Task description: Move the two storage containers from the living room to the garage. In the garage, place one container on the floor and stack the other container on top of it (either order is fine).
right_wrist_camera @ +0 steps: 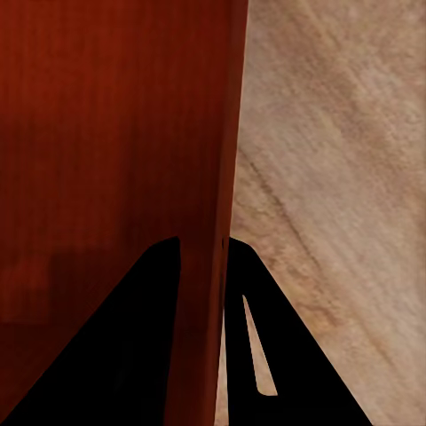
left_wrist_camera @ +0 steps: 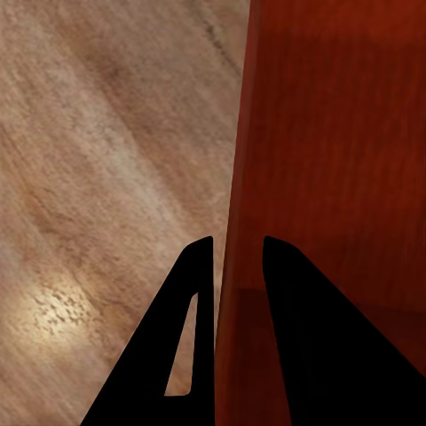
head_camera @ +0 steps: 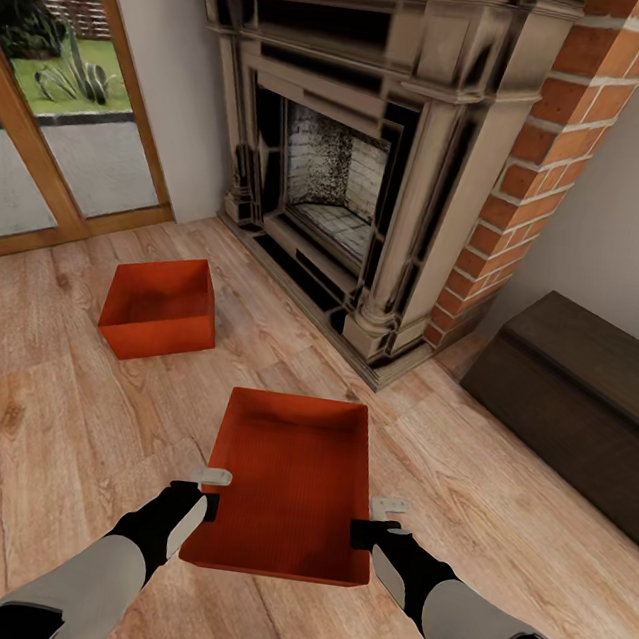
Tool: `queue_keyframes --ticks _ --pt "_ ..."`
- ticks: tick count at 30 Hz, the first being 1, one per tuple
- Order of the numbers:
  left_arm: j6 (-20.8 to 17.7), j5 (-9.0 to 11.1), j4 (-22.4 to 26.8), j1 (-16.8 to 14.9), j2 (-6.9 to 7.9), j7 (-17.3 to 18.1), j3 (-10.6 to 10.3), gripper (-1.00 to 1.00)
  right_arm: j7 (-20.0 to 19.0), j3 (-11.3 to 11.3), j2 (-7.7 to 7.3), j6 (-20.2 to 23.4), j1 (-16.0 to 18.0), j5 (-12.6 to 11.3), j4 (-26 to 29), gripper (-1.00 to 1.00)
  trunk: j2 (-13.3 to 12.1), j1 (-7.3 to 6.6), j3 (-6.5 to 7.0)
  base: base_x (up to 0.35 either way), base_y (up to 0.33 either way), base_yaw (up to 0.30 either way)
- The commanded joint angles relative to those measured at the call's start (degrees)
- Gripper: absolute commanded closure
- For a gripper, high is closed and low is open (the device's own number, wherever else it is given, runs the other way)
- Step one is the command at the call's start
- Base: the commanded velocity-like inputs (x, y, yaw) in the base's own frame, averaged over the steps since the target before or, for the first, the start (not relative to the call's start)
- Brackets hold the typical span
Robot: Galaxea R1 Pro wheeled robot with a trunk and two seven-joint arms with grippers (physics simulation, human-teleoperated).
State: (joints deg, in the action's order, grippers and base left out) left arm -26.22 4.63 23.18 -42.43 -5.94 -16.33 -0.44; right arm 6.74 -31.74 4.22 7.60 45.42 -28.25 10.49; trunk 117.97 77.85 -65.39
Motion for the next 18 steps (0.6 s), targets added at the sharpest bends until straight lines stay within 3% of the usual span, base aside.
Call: queue_keyframes --ticks 1,18 --pt "-0.45 -0.23 0.12 -0.02 0.05 -0.61 -0.18 1.00 0.73 -0.51 -0.08 0.31 0.02 0.13 0.05 1.00 -0.38 -0.23 0.14 0.000 0.000 0.000" --pt "-0.59 -0.22 0.11 -0.02 0.05 -0.28 -0.18 1.00 0.73 -0.51 -0.08 0.31 0.02 0.13 0.05 1.00 -7.20 -3.96 3.19 0.000 0.000 0.000"
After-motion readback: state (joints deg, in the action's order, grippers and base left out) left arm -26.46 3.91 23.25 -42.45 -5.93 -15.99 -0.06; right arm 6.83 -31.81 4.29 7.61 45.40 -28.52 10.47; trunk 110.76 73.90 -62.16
